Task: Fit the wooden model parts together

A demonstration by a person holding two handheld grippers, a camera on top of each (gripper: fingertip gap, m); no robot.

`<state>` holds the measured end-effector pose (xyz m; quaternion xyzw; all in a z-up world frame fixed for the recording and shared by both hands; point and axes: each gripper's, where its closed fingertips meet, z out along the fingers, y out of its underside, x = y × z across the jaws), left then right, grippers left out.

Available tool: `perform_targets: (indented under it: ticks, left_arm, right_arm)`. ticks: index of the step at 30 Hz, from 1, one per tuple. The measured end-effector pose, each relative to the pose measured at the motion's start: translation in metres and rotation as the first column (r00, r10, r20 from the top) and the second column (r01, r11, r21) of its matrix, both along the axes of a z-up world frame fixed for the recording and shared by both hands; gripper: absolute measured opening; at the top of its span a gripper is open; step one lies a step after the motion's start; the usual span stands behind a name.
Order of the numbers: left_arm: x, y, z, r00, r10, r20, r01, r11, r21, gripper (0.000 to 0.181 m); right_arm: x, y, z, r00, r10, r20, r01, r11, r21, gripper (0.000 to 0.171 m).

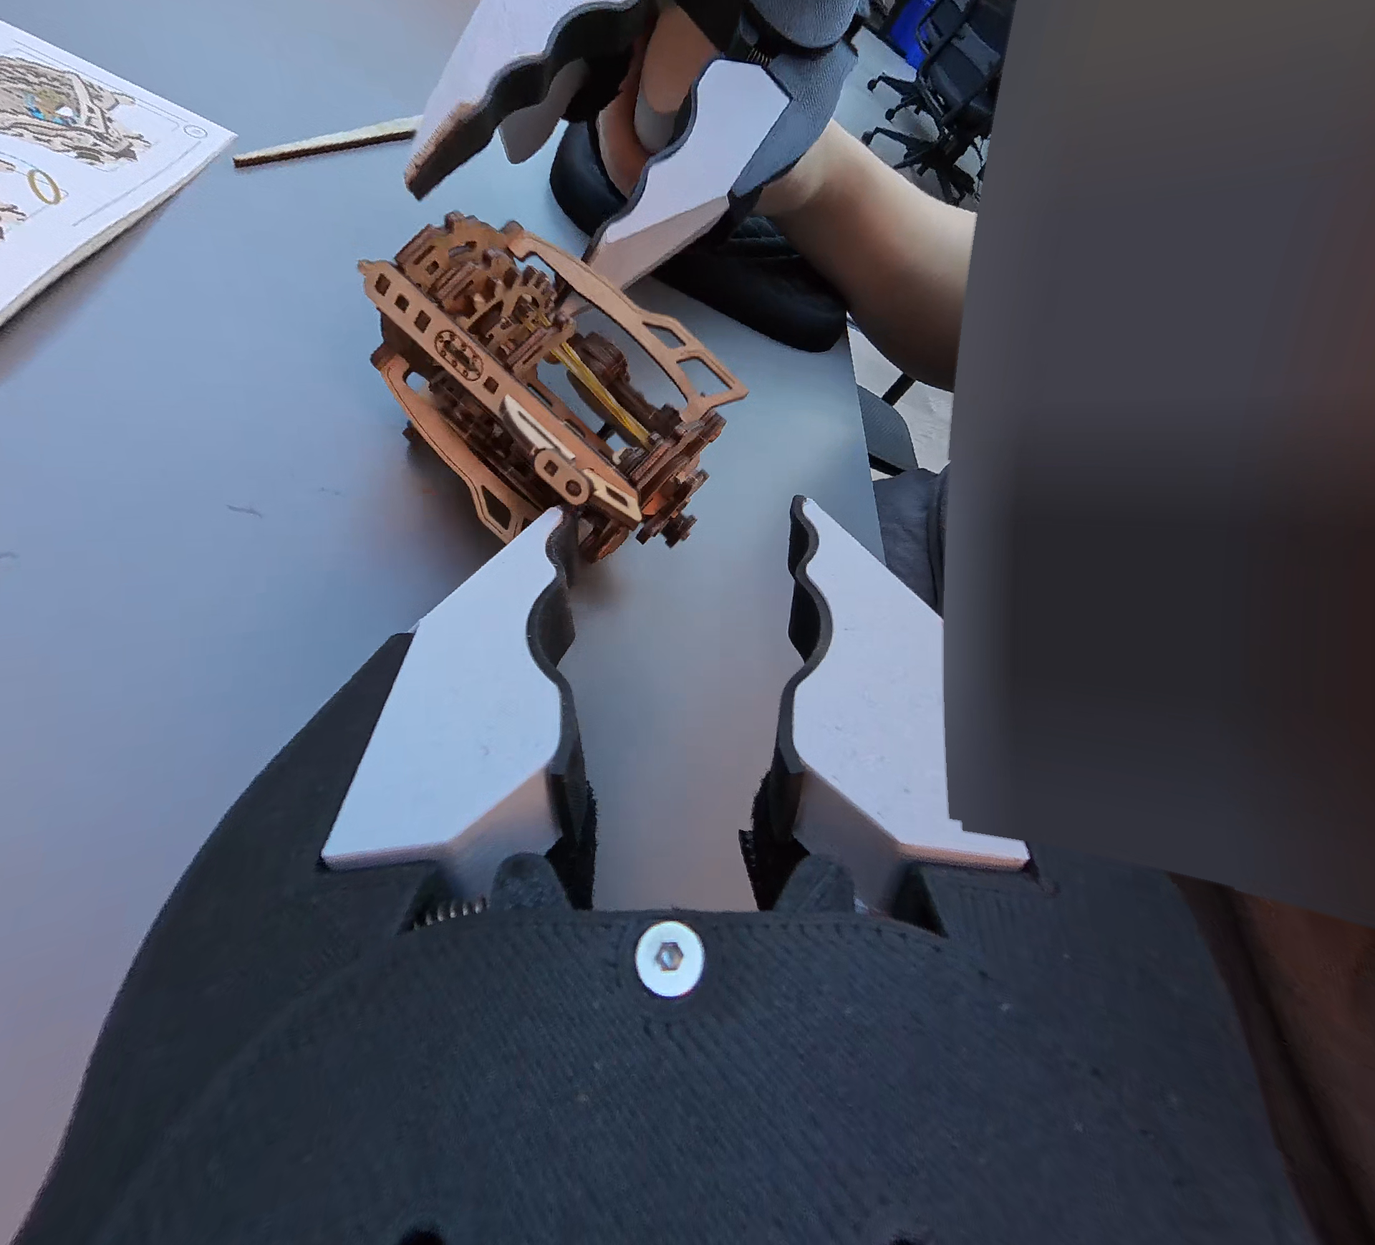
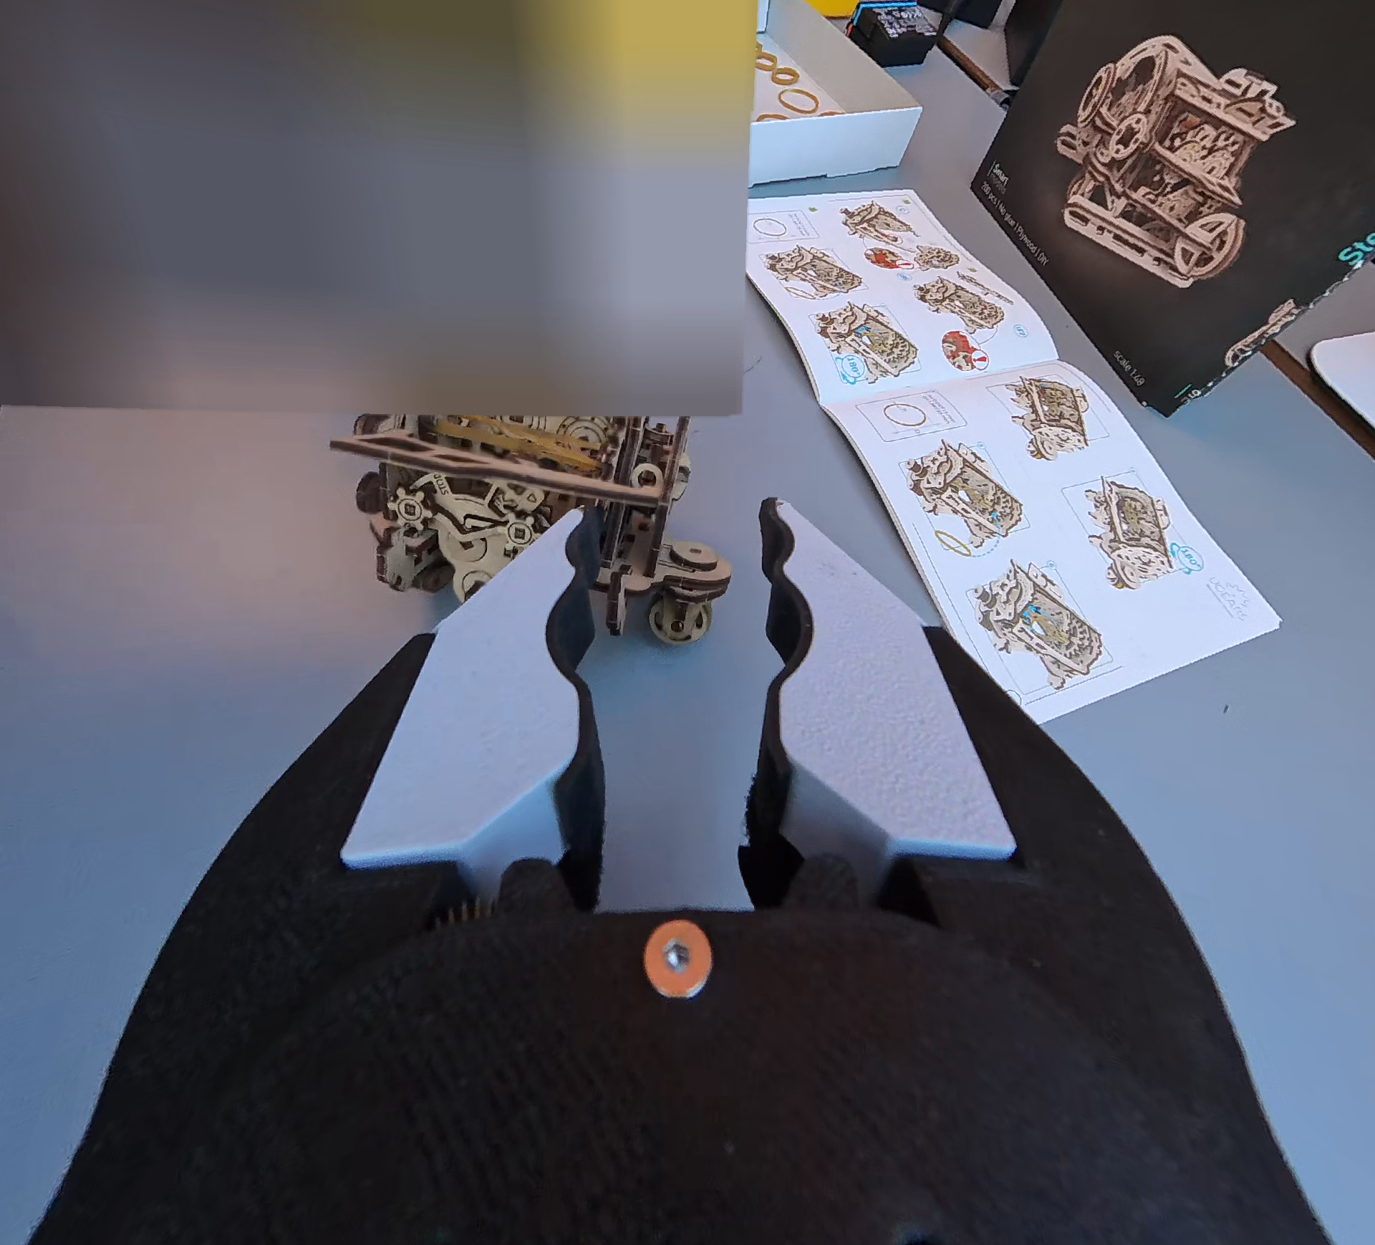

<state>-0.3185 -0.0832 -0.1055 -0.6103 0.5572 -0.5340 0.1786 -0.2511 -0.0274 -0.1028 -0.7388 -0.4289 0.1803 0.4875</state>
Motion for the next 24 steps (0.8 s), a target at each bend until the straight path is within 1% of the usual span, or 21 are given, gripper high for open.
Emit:
perform_targets:
  ticks: [3,6,10,13,15,17,19,21,22,24]
  left_arm:
    - [-0.001,0.007,0.005,1.0,0.021,0.017,-0.021,1.0,-0.002,0.057]
    - [-0.001,0.01,0.006,0.999,0.028,0.02,-0.027,0.999,-0.047,0.059]
    - [-0.001,-0.003,0.006,0.999,-0.034,0.015,0.035,0.993,-0.109,0.054]
    - [-0.001,-0.017,0.004,0.995,-0.098,-0.009,0.096,0.987,-0.13,0.052]
    - [-0.004,-0.016,0.0,0.994,-0.099,-0.044,0.094,0.99,-0.108,0.051]
    - [-0.012,-0.017,0.0,0.988,-0.128,-0.084,0.116,0.985,-0.128,0.051]
    - [-0.018,-0.014,0.009,0.987,-0.141,-0.074,0.129,0.981,-0.145,0.05]
    - [-0.024,-0.008,0.024,0.989,-0.143,-0.031,0.135,0.974,-0.184,0.047]
    - [-0.026,0.0,0.032,0.993,-0.119,0.003,0.117,0.976,-0.186,0.047]
    - [-0.029,0.017,0.043,0.997,-0.059,0.058,0.066,0.989,-0.133,0.045]
  right_arm:
    - [0.0,0.0,-0.003,1.0,-0.003,0.013,0.003,1.0,-0.003,0.043]
    - [-0.001,0.002,-0.003,1.0,-0.005,0.005,0.005,1.0,-0.006,0.042]
    - [0.002,0.007,0.0,1.0,-0.024,0.014,0.024,1.0,0.002,0.043]
    - [-0.002,0.011,0.005,1.0,-0.007,0.001,0.007,1.0,-0.011,0.043]
    - [-0.001,0.016,0.007,1.0,-0.015,0.022,0.015,1.0,-0.006,0.043]
    - [-0.003,0.017,0.008,1.0,-0.013,0.019,0.013,1.0,-0.008,0.043]
    - [-0.003,0.016,0.009,1.0,-0.02,0.008,0.02,1.0,-0.022,0.043]
    - [0.001,0.013,0.008,0.999,-0.038,0.005,0.038,0.999,-0.035,0.043]
    - [0.007,0.012,0.007,0.998,-0.056,0.008,0.056,0.997,-0.047,0.043]
    - [0.024,0.01,0.003,0.994,-0.105,0.004,0.105,0.991,-0.084,0.043]
